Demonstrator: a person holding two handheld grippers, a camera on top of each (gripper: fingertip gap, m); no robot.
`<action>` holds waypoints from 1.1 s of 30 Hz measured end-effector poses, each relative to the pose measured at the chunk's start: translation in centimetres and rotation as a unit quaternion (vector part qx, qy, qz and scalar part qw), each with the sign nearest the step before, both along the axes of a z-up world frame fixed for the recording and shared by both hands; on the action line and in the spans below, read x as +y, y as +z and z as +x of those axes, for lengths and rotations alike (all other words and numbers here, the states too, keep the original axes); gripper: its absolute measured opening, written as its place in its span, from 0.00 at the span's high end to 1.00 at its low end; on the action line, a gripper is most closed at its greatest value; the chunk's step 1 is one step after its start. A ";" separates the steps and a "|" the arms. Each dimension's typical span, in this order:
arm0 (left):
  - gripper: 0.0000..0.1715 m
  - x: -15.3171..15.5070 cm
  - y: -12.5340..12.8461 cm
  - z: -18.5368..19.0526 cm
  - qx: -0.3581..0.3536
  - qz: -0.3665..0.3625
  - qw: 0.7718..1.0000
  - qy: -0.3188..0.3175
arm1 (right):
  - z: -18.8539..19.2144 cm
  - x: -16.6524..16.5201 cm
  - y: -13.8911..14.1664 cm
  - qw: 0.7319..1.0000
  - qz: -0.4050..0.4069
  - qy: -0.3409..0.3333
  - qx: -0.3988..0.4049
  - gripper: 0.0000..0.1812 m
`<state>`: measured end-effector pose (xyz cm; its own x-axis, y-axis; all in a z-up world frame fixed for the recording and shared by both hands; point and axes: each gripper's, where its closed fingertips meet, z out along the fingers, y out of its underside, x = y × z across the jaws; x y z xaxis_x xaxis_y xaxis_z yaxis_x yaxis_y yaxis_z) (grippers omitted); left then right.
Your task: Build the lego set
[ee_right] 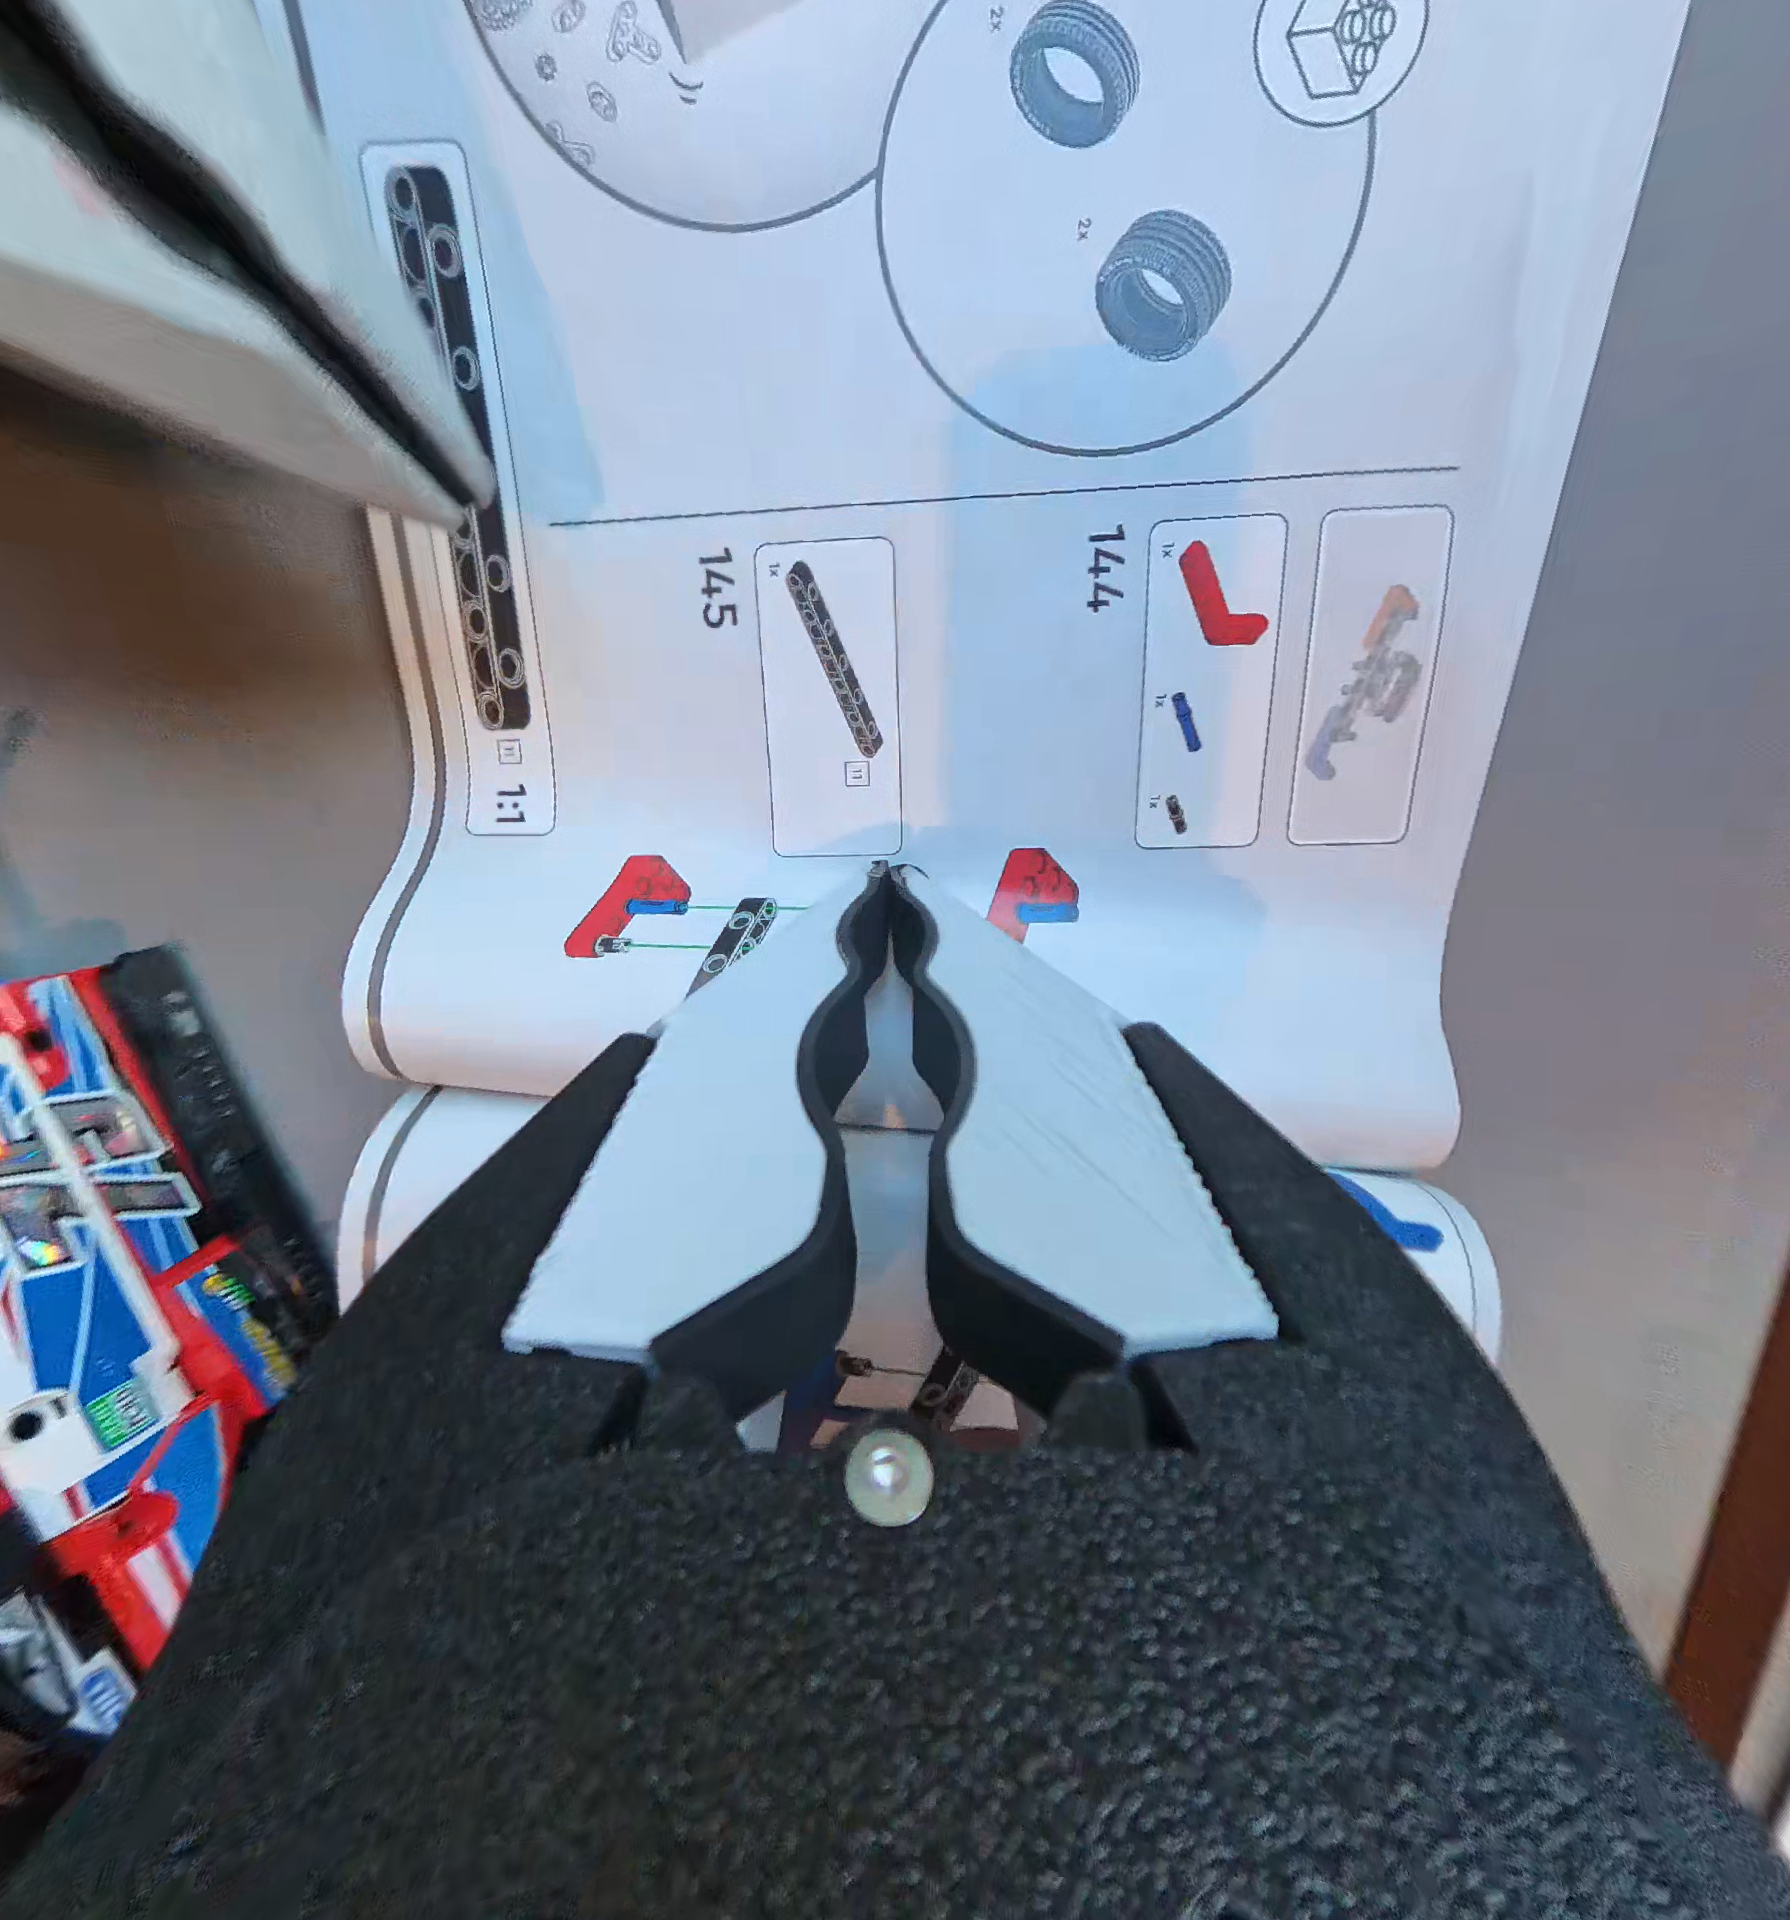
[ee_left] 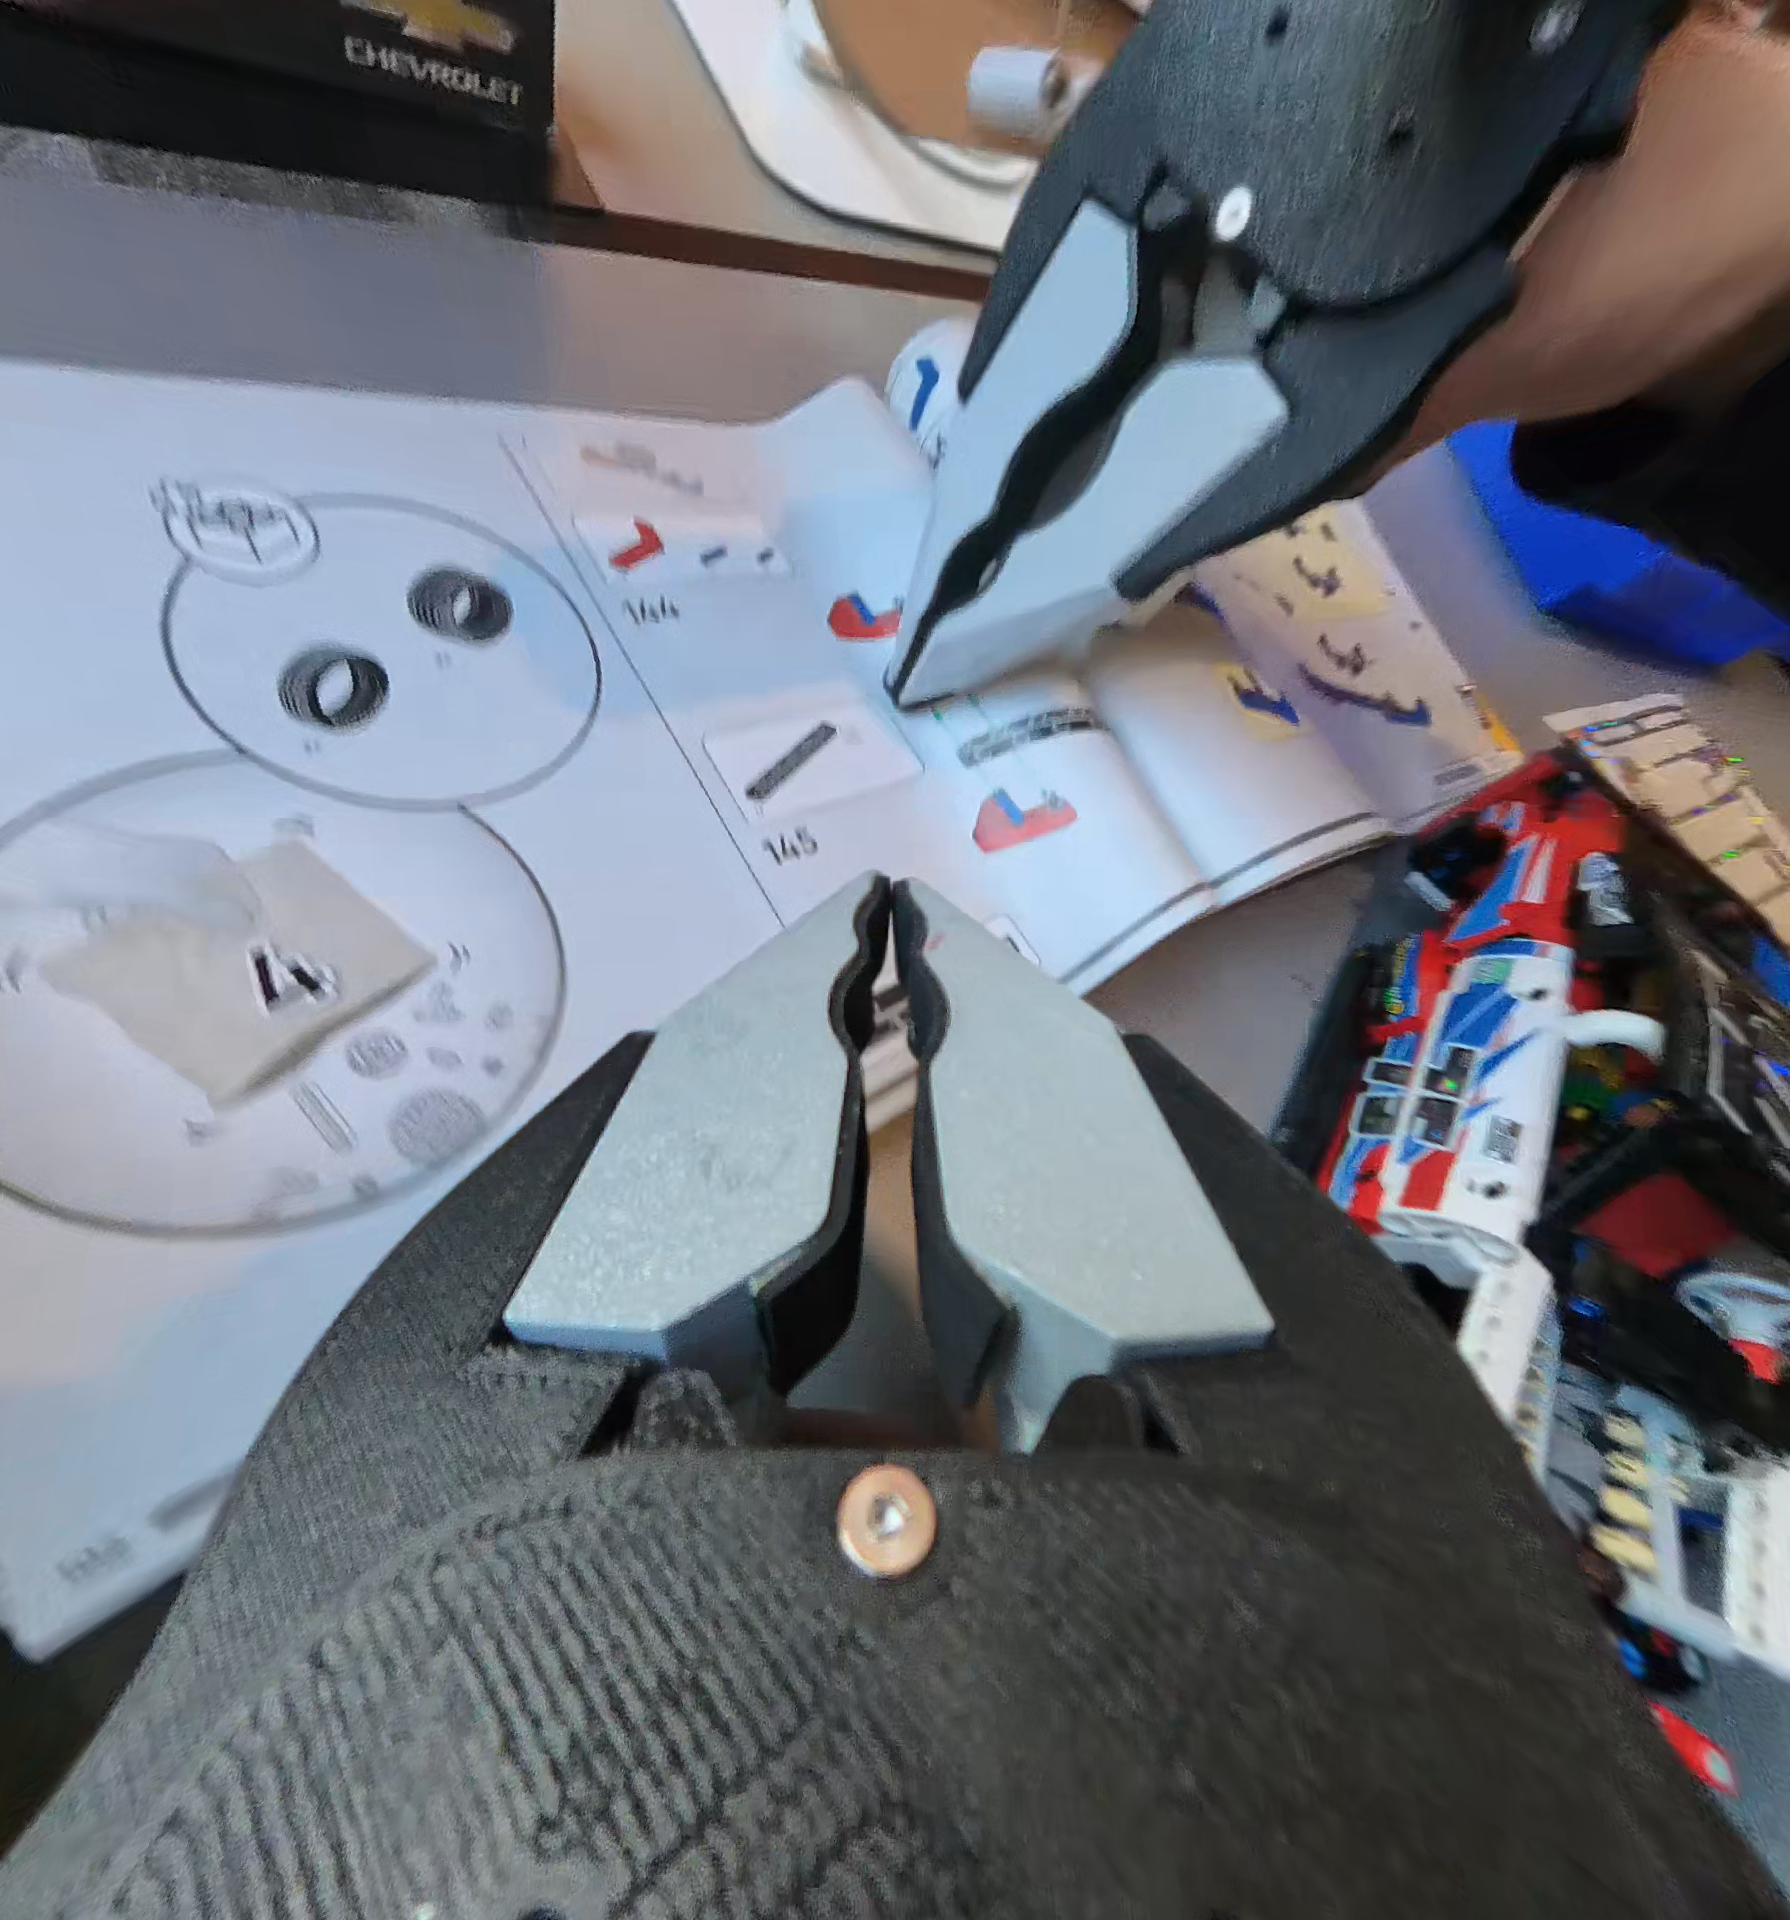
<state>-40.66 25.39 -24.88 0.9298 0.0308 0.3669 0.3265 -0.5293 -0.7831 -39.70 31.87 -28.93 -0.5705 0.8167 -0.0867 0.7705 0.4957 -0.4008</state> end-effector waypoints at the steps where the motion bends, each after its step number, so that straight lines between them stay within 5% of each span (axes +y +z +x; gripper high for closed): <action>1: 1.00 -0.2 0.4 0.2 0.005 0.001 1.000 -0.008 | 0.6 -0.7 0.1 1.000 -0.003 0.010 0.001 1.00; 6: 1.00 -1.1 1.4 -0.8 0.019 0.037 0.999 0.020 | 1.8 -2.4 0.4 0.998 0.022 0.059 0.030 1.00; 12: 0.88 -1.1 -1.5 1.8 0.056 -0.026 0.998 -0.034 | 0.7 -2.8 2.7 0.997 -0.028 -0.040 0.055 0.97; 17: 0.80 -1.8 3.0 6.0 0.097 0.045 0.991 -0.079 | 3.8 -3.9 9.8 0.958 -0.089 -0.173 0.209 0.89; 21: 0.74 -8.8 10.4 10.7 0.039 0.077 0.981 -0.176 | 10.8 -4.8 11.9 0.927 -0.089 -0.238 0.274 0.90; 23: 0.90 -12.8 14.0 5.8 0.109 0.081 0.980 -0.143 | 13.8 -4.9 12.2 0.918 -0.097 -0.260 0.283 0.90; 26: 0.84 -18.6 14.1 -7.7 0.228 -0.051 0.972 -0.037 | 16.4 -4.8 12.4 0.903 -0.102 -0.285 0.304 0.90; 29: 0.81 -22.8 9.3 -17.7 0.253 -0.223 0.941 0.024 | 15.6 -5.4 12.4 0.900 -0.104 -0.281 0.317 0.91; 33: 0.80 -24.4 2.0 -21.6 0.291 -0.397 0.870 -0.031 | 12.5 -6.9 13.2 0.919 -0.071 -0.223 0.316 0.91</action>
